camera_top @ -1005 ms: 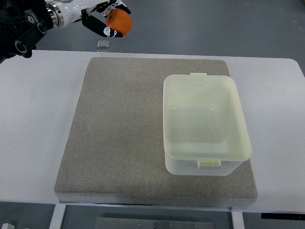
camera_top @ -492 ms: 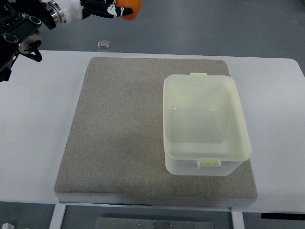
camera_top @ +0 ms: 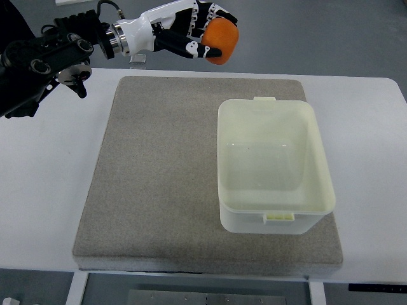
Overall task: Put orange in box with left hand
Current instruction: 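Carry the orange with the left hand over the plastic box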
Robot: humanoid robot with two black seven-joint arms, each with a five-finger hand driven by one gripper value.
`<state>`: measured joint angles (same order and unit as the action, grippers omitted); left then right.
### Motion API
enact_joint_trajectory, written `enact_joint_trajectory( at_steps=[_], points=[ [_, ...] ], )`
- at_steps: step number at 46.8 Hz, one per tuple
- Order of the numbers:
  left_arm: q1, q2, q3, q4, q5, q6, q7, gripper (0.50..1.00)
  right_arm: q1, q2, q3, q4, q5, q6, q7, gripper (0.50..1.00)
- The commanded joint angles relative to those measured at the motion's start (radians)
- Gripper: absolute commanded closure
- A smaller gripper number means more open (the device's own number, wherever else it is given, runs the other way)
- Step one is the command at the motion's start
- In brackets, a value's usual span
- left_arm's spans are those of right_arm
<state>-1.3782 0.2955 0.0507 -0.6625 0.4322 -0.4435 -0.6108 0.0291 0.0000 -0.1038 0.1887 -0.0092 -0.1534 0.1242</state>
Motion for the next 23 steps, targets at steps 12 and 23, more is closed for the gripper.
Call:
enact_joint_trajectory(
  at_steps=[12,23],
  points=[
    [0.007,-0.045,-0.003,-0.147,0.069,0.089,0.0,1.0,0.0,0.0,0.001,0.0,0.0,0.0,0.0,0.568],
    [0.022,-0.099,-0.002,-0.151,0.164,0.103,0.0,1.0,0.0,0.0,0.001,0.0,0.0,0.0,0.0,0.568]
  ],
)
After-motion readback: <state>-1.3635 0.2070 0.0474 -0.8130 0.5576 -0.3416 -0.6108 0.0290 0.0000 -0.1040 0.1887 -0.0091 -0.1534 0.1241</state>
